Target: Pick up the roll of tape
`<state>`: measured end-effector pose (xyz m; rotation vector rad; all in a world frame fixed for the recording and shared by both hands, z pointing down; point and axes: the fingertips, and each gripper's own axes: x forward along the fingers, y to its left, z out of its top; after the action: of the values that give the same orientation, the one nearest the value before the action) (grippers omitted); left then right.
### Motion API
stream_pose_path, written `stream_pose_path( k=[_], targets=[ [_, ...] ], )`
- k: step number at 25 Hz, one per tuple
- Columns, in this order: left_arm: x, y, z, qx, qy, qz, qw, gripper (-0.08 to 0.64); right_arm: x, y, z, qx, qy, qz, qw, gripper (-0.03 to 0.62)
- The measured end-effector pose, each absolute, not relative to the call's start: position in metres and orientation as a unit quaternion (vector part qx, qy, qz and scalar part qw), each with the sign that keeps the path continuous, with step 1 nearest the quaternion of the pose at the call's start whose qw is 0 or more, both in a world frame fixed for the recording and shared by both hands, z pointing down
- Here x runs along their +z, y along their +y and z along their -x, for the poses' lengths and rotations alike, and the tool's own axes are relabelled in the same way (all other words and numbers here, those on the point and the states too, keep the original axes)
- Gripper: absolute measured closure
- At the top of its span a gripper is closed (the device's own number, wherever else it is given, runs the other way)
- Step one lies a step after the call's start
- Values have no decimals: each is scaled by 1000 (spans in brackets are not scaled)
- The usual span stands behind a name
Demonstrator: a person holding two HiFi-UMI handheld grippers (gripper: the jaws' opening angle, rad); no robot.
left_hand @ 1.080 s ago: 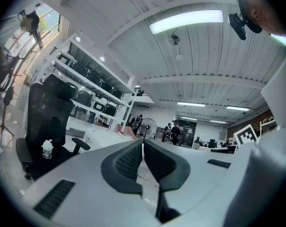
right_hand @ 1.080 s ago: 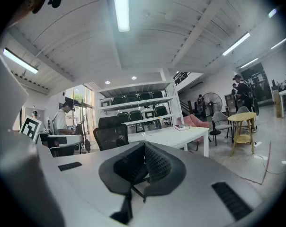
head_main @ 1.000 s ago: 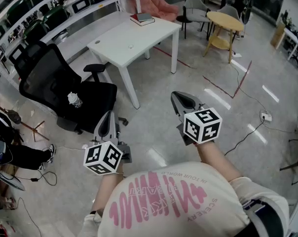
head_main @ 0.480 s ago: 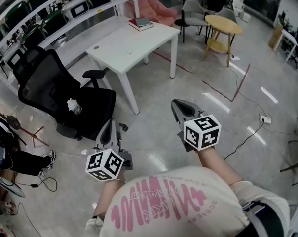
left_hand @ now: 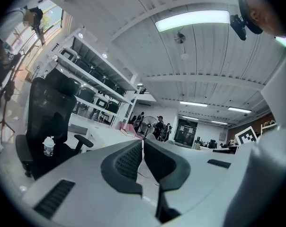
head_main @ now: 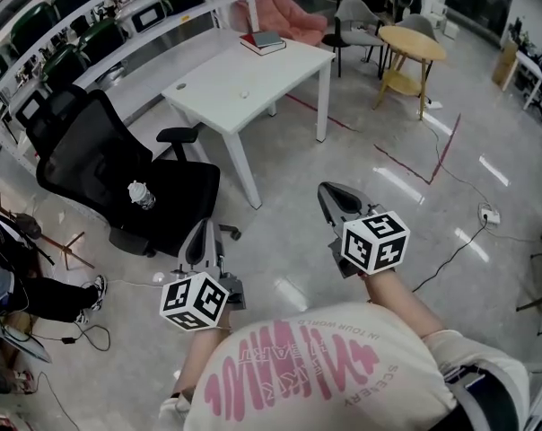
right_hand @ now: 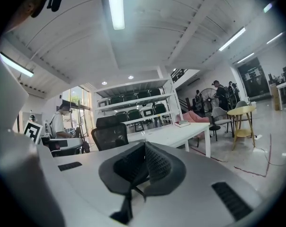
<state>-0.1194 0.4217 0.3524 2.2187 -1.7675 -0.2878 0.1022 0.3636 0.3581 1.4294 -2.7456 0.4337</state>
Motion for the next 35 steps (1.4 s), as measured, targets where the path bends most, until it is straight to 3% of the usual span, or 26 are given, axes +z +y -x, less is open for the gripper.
stream_pose_path(
  k=[20, 35],
  targets=[
    [381, 407, 143, -103, -612, -761, 186, 531, 377, 343, -69, 142, -886, -437, 57, 578],
    [370, 244, 138, -133, -605, -765, 177, 531, 387, 169, -63, 211, -890, -403, 24, 578]
  ],
)
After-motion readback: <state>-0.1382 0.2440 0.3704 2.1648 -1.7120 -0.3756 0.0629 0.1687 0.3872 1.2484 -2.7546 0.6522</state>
